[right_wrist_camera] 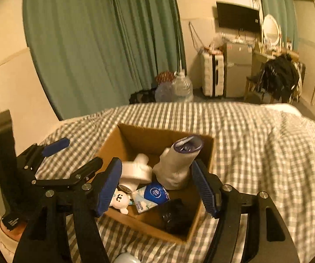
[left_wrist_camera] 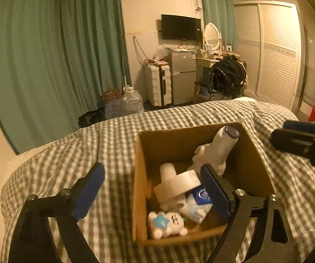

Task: Organize objects
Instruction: 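Place the black cup and white hair dryer into the box, opening both tools, then grasp the white cream tube with the right tool while the left tool grasps the earbud case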

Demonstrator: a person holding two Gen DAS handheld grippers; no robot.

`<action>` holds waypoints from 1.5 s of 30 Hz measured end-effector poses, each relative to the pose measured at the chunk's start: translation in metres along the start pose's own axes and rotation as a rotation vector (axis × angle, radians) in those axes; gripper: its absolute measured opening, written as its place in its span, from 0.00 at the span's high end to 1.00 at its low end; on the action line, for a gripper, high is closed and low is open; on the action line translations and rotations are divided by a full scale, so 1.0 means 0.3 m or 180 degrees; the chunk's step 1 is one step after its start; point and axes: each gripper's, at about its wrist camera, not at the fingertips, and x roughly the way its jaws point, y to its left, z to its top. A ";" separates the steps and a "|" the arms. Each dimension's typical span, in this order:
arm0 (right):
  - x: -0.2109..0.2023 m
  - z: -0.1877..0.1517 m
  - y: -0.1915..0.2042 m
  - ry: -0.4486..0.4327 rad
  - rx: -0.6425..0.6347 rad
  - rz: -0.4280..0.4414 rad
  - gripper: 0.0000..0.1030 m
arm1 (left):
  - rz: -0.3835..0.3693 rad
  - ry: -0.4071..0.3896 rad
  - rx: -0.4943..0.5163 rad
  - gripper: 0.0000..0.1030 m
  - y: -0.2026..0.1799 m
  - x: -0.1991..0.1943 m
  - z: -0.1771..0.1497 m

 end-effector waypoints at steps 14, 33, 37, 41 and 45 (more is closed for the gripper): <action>-0.222 -0.289 0.227 0.0144 -0.0336 -0.0005 0.35 | 0.0406 0.0384 -0.0238 0.03 0.040 -0.294 -0.330; 0.144 -0.683 0.314 0.1409 -0.0387 0.0291 0.55 | 0.0652 0.0713 -0.0400 0.03 0.063 -0.214 -0.525; 0.170 -0.692 0.327 0.1462 -0.0447 0.0351 0.68 | 0.0657 0.0740 -0.0426 0.03 0.068 -0.207 -0.531; 0.163 -0.701 0.342 0.1475 -0.0515 0.0404 0.73 | 0.0679 0.0748 -0.0443 0.03 0.070 -0.206 -0.531; 0.073 -0.663 0.320 0.1221 -0.0491 0.0376 0.83 | 0.0669 0.0731 -0.0400 0.03 0.051 -0.207 -0.524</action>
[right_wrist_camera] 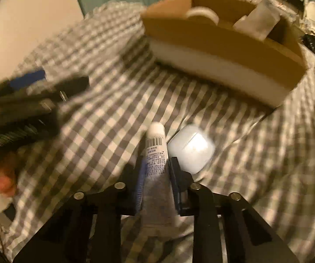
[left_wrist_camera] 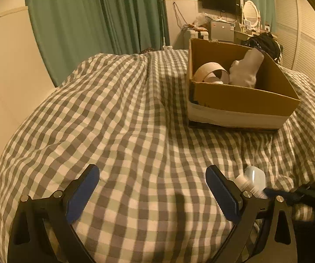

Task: Organize objects
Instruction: 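Grasp the white cream tube with the right tool while the left tool grasps the earbud case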

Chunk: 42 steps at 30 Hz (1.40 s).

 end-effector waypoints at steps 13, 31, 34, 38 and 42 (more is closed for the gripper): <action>-0.197 0.024 -0.231 -0.0463 0.0601 -0.0238 0.88 | -0.0370 0.0105 0.0695 0.03 -0.348 0.098 -0.031; -0.144 -0.005 -0.280 -0.0248 0.0807 -0.0271 0.88 | -0.1080 0.0492 0.0913 0.68 -0.421 0.142 -0.093; -0.131 -0.019 -0.274 -0.0160 0.0822 -0.0262 0.88 | -0.1142 0.0502 0.0795 0.68 -0.382 0.124 -0.089; -0.095 -0.038 -0.247 0.0025 0.0759 -0.0261 0.85 | -0.1190 0.0466 0.0667 0.69 -0.319 0.098 -0.084; -0.039 -0.041 -0.226 0.0218 0.0666 -0.0351 0.83 | -0.1184 0.0429 0.0530 0.72 -0.263 0.061 -0.087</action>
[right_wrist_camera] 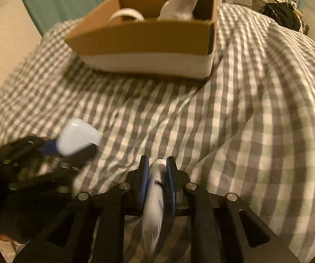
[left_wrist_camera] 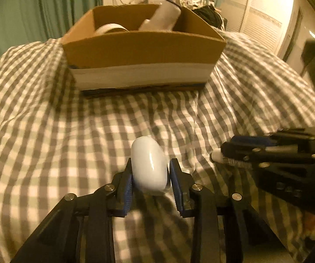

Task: Organize objects
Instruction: 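Grasp the white cream tube with the right tool while the left tool grasps the earbud case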

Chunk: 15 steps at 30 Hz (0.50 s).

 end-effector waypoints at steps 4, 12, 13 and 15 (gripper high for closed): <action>0.014 -0.004 0.008 0.0036 -0.0036 -0.0101 0.84 | -0.0098 0.0097 0.0024 0.74 0.016 -0.025 -0.029; -0.037 -0.046 0.031 0.0004 -0.0063 -0.0076 0.84 | -0.0030 0.0105 0.0249 0.74 -0.028 -0.055 -0.071; -0.029 -0.053 0.034 0.0067 -0.0080 -0.0088 0.82 | -0.0050 0.0127 0.0218 0.74 -0.020 -0.053 -0.072; -0.022 -0.061 0.031 0.0115 -0.0069 -0.0111 0.78 | -0.0050 0.0141 0.0172 0.74 -0.010 -0.044 -0.073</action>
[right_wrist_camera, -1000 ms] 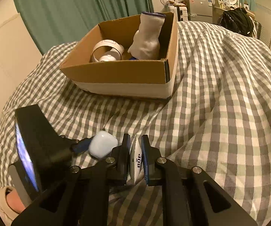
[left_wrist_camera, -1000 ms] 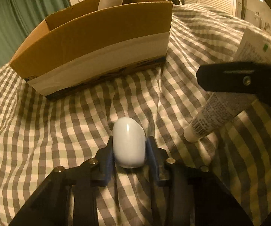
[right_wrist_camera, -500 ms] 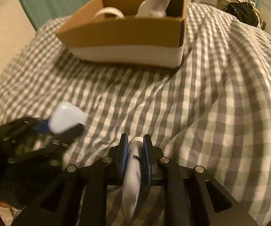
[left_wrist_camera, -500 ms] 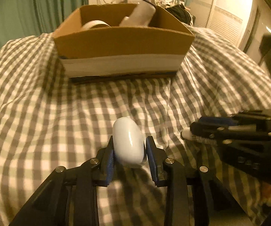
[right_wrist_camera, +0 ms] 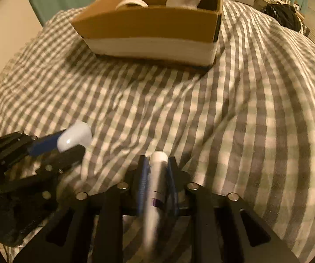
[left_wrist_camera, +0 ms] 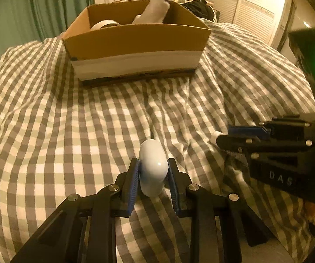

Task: Organize objects
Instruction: 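Grasp the white cream tube with the right tool while the left tool grasps the earbud case, then drop the cream tube and earbud case into the box, opening both tools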

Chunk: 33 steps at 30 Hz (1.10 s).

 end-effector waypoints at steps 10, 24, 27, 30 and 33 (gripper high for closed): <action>0.002 -0.016 0.034 0.0017 -0.0151 -0.0176 0.80 | -0.0043 0.0043 -0.0089 0.77 0.019 0.020 -0.011; -0.369 0.180 0.062 -0.1077 -0.0207 0.0111 0.80 | -0.0064 -0.0686 -0.0128 0.77 0.066 -0.249 0.250; -0.415 0.311 0.064 -0.1255 -0.0219 0.0167 0.80 | 0.0091 -0.0850 -0.0085 0.78 0.089 -0.287 0.373; -0.440 0.425 0.056 -0.1400 -0.0228 0.0202 0.80 | 0.0237 -0.0929 -0.0037 0.77 0.112 -0.281 0.487; -0.426 0.532 0.045 -0.1490 -0.0232 0.0225 0.80 | 0.0294 -0.0973 -0.0037 0.77 0.141 -0.252 0.564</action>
